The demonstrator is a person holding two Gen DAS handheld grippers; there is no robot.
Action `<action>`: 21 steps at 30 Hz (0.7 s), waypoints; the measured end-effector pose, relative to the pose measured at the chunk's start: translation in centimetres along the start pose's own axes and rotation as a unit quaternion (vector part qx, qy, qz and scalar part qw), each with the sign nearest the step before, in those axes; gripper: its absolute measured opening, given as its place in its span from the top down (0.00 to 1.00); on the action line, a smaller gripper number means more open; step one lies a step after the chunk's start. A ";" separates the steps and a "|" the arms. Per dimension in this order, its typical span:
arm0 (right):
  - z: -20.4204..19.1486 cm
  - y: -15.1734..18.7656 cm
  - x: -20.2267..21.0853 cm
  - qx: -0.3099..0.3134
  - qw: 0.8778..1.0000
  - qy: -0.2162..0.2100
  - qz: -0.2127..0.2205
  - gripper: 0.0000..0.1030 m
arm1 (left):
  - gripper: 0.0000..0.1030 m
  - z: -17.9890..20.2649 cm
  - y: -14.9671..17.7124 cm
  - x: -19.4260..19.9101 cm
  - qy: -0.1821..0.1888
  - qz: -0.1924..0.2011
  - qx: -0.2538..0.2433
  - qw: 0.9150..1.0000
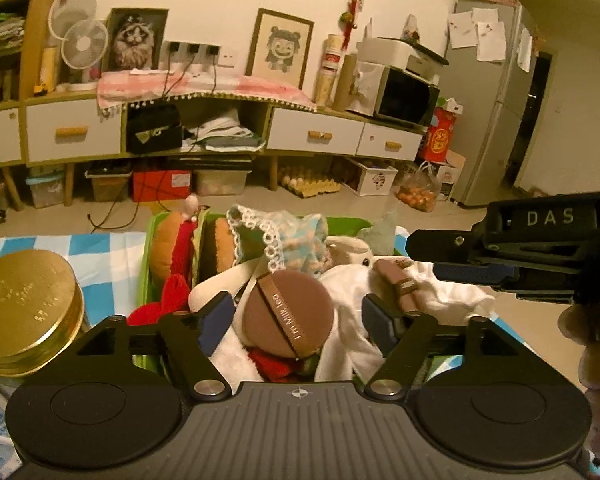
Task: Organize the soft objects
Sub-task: 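Carry both brown coasters over green tray and open both tools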
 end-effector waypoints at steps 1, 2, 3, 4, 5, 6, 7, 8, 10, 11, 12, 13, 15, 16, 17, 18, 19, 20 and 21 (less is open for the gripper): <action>0.1 -0.1 0.2 0.004 1.000 0.002 0.001 0.67 | 0.23 0.0 -0.1 0.4 0.000 0.001 -0.003 1.000; 0.1 -0.2 0.6 0.008 1.000 0.006 0.003 0.67 | 0.22 0.1 -0.1 0.7 0.000 0.001 -0.007 1.000; 0.3 -0.2 1.0 0.010 1.000 0.009 0.005 0.67 | 0.21 0.1 -0.1 1.0 0.000 0.001 -0.010 1.000; 0.4 -0.3 1.3 0.012 1.000 0.012 0.007 0.67 | 0.18 0.2 -0.1 1.2 -0.002 -0.002 -0.012 1.000; 0.5 -0.3 1.7 0.013 1.000 0.016 0.008 0.67 | 0.17 0.2 0.0 1.5 -0.003 -0.009 -0.015 1.000; 0.6 -0.3 2.1 0.014 1.000 0.020 0.009 0.67 | 0.15 0.2 0.2 2.0 -0.006 -0.015 -0.017 1.000; 0.7 -0.3 2.4 0.016 1.000 0.024 0.009 0.67 | 0.12 0.2 0.3 2.4 -0.011 -0.019 -0.018 1.000; 0.7 -0.1 2.8 0.023 0.999 0.031 0.008 0.67 | 0.10 0.2 0.4 2.9 -0.017 -0.023 -0.019 0.999; 0.8 0.2 3.3 0.039 0.998 0.049 0.007 0.66 | 0.07 0.2 0.6 3.7 -0.031 -0.033 -0.024 0.999; 0.7 0.4 3.6 0.049 0.997 0.059 0.005 0.65 | 0.07 0.1 0.5 3.9 -0.037 -0.039 -0.026 0.998; 0.5 0.6 3.8 0.059 0.996 0.066 0.001 0.65 | 0.06 0.1 0.6 4.3 -0.045 -0.048 -0.027 0.997; 0.3 0.8 4.1 0.066 0.995 0.070 -0.003 0.64 | 0.06 -0.1 0.5 4.6 -0.050 -0.055 -0.026 0.997; -0.1 1.0 4.7 0.075 0.994 0.076 -0.011 0.61 | 0.06 -0.3 0.6 5.6 -0.061 -0.067 -0.015 0.996; -0.4 1.2 5.0 0.078 0.994 0.079 -0.014 0.58 | 0.05 -0.4 0.6 6.0 -0.064 -0.072 -0.009 0.995; -0.7 1.3 5.4 0.082 0.993 0.081 -0.019 0.55 | 0.05 -0.4 0.8 6.6 -0.068 -0.078 -0.004 0.995; -1.1 1.5 5.9 0.084 0.992 0.085 -0.024 0.53 | 0.05 -0.4 1.0 7.1 -0.075 -0.086 0.001 0.993; -1.4 1.7 6.3 0.085 0.992 0.089 -0.026 0.50 | 0.05 -0.4 1.2 7.5 -0.081 -0.092 0.004 0.992; -1.7 2.0 6.8 0.085 0.991 0.095 -0.031 0.47 | 0.05 -0.4 1.4 8.0 -0.088 -0.101 0.007 0.991; -2.0 2.4 7.3 0.085 0.990 0.104 -0.038 0.45 | 0.05 -0.2 1.6 8.5 -0.093 -0.108 0.012 0.990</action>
Point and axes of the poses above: each gripper's, at about its wrist camera, not at the fingertips, and x roughly against the way its jaws point, z to its right, y to its underside, the point moved 4 cm from there along -x, roughly the way its jaws point, and after that the axes turned 4 degrees about -x, right-handed, at the moved point
